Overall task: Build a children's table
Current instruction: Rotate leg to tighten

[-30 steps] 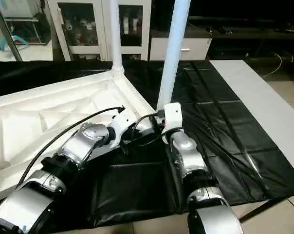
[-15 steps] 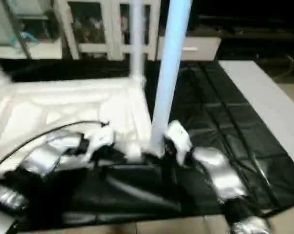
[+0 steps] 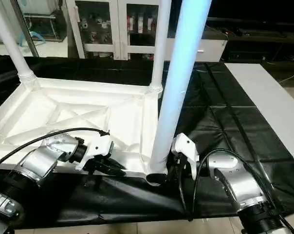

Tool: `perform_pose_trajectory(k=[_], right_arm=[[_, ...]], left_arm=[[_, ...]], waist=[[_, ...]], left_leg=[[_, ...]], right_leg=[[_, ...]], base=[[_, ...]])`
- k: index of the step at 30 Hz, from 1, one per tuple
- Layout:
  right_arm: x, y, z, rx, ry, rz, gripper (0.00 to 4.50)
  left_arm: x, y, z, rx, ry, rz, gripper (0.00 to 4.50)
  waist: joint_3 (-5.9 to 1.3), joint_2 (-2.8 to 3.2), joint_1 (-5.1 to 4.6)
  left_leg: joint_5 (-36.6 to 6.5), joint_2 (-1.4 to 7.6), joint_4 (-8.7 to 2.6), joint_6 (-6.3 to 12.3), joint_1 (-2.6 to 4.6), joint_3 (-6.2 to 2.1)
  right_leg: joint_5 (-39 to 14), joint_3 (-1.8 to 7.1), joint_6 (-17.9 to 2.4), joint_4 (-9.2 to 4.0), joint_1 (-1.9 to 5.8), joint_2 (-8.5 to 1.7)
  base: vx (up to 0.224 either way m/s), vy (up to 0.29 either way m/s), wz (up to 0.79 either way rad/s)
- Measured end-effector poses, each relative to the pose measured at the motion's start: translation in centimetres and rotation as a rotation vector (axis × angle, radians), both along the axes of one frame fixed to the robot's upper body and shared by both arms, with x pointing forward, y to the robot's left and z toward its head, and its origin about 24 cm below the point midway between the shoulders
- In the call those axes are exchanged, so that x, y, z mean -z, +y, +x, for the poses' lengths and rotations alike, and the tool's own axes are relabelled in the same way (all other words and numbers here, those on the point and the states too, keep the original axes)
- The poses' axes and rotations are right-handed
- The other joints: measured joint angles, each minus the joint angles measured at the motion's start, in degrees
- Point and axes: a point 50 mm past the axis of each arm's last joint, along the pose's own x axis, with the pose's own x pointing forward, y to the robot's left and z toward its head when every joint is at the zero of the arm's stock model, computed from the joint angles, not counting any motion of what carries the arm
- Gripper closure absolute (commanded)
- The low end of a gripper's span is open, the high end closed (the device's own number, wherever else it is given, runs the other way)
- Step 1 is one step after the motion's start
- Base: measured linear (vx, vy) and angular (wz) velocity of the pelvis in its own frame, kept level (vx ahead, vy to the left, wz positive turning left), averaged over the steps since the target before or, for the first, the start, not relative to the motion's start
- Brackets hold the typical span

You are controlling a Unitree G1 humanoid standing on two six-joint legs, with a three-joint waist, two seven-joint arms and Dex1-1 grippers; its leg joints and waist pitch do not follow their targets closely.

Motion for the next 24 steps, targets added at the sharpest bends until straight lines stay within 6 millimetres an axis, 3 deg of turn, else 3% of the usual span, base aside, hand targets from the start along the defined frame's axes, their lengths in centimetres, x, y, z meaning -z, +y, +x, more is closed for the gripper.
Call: perform_pose_trajectory(k=[1,4,6,10,11,16,24], right_arm=[[0.01,-0.05,0.00,0.001,0.002,-0.002,0.63],[0.04,-0.06,-0.02,0.001,0.006,-0.004,0.65],[0.07,-0.04,-0.06,-0.004,0.009,-0.005,1.03],[0.16,0.02,-0.14,-0.013,0.014,-0.010,1.07],[0.17,0.01,-0.14,-0.013,0.014,-0.010,1.35],[0.27,0.01,-0.29,-0.013,0.015,-0.010,1.74],[0.27,0.00,-0.28,-0.011,0.015,-0.010,1.87]], left_arm=[[0.00,0.00,0.00,0.000,0.000,0.000,4.50],[0.00,0.00,0.01,-0.001,-0.001,0.000,4.50],[0.00,-0.01,0.01,-0.001,-0.001,0.001,4.50],[-0.01,-0.04,0.02,0.001,-0.001,0.002,4.50],[-0.01,-0.05,0.03,0.001,-0.001,0.002,4.50],[0.01,-0.06,0.03,0.001,-0.001,0.003,4.50],[0.02,-0.06,0.02,0.000,0.000,0.003,4.50]], waist=[[0.00,0.00,0.01],[0.00,0.00,0.02],[0.00,0.00,0.01],[0.00,0.00,0.05],[0.00,0.00,0.05],[-0.01,0.00,0.09],[-0.02,-0.02,0.11]], left_leg=[[0.0,0.00,0.00,0.00,0.00,0.00],[0.0,0.00,0.01,0.00,0.01,0.00],[0.0,0.00,0.01,0.00,0.00,0.00],[0.0,0.00,0.01,0.00,0.00,0.00],[0.0,0.00,0.01,0.00,0.00,0.00],[0.0,0.00,0.01,0.00,0.01,0.00],[0.0,0.00,0.01,0.00,0.01,0.00]], right_leg=[[0.0,0.00,0.0,0.00,0.00,0.00],[0.0,0.00,0.0,0.01,0.00,0.00],[0.0,0.00,0.0,0.01,0.00,0.00],[0.0,0.00,0.0,0.01,0.01,0.00],[0.0,0.00,0.0,0.01,0.01,0.00],[0.0,0.00,0.0,0.01,0.02,0.00],[0.0,0.00,0.0,0.02,0.02,0.00]], base=[[0.000,0.000,0.00],[0.000,0.000,0.00],[0.000,0.000,0.00],[0.000,0.000,0.00],[0.000,0.000,0.00],[0.000,0.000,0.00],[0.000,0.000,0.00]])
